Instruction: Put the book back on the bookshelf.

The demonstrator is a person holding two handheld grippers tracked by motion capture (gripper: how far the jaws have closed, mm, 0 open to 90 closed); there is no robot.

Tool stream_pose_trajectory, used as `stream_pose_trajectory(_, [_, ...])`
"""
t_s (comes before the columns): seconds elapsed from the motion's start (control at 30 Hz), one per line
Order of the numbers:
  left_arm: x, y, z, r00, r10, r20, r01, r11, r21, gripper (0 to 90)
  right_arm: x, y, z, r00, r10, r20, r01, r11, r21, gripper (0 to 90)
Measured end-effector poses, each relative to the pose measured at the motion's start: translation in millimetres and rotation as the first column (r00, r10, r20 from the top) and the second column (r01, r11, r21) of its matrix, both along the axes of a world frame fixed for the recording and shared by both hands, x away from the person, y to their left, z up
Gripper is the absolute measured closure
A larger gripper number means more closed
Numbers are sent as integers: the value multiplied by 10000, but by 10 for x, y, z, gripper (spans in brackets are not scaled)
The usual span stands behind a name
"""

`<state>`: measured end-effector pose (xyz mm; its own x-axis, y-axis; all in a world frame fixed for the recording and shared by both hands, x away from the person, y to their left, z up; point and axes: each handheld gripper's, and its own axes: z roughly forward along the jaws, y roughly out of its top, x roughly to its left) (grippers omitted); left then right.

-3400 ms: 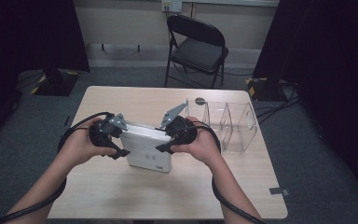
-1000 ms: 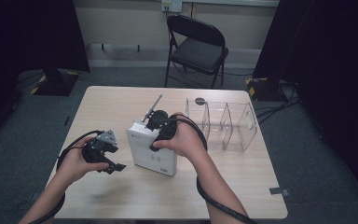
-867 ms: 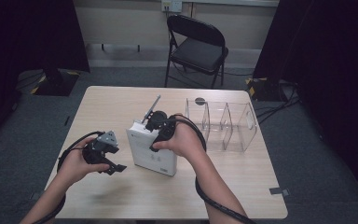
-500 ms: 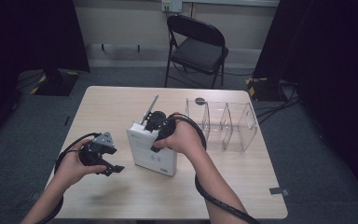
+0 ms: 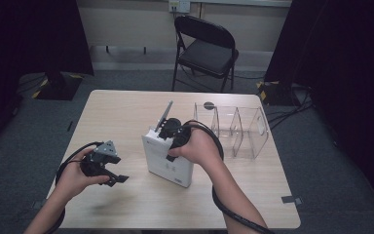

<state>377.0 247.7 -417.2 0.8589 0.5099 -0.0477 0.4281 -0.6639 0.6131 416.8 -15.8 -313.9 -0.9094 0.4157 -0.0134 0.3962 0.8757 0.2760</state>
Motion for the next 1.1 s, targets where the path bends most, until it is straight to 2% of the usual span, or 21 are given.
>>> stream_pose_trajectory(0.1, [1, -23, -9, 10000, -7, 1, 7, 10000, 24, 217, -21, -92, -10, 9999, -79, 90, 78, 9999, 139, 478])
stream_pose_trajectory(0.17, [5, -37, -11, 10000, 12, -25, -12, 10000, -16, 216, -23, -132, -30, 9998, -152, 90, 153, 9997, -176, 404])
stream_pose_trajectory(0.2, [8, -41, -10, 10000, 14, 3, -14, 10000, 4, 216, -18, -147, -48, 9999, -132, 34, 133, 9996, -252, 402])
stream_pose_trajectory(0.23, [10, -43, -11, 10000, -3, 13, 3, 10000, -7, 215, -19, -156, -61, 10000, -46, -12, 46, 9997, -223, 475])
stream_pose_trajectory(0.4, [24, -51, -60, 10000, -25, -73, 24, 9999, -102, 215, -17, -165, -67, 9999, 123, 31, -123, 9999, -114, 482])
stream_pose_trajectory(0.57, [37, -52, -113, 9998, -29, -189, 28, 10000, -32, 216, -7, -143, -110, 9999, 46, 152, -40, 9993, -370, 447])
stream_pose_trajectory(0.63, [36, -45, -117, 9999, -16, -172, 15, 10000, -70, 217, -19, -139, -113, 9998, 26, 210, -19, 9994, -353, 463])
stream_pose_trajectory(0.7, [35, -39, -121, 9998, 77, -177, -79, 9999, -109, 218, -37, -136, -109, 10000, -3, 78, 5, 9997, -259, 481])
stream_pose_trajectory(0.77, [36, -37, -126, 9998, 80, -200, -83, 9999, -122, 218, -49, -131, -90, 9999, -160, -54, 158, 9996, -254, 507])
stream_pose_trajectory(1.1, [51, 8, -142, 9996, 178, -217, -183, 9995, -266, 215, -76, -157, -70, 9961, -873, -113, 872, 9961, -126, 521])
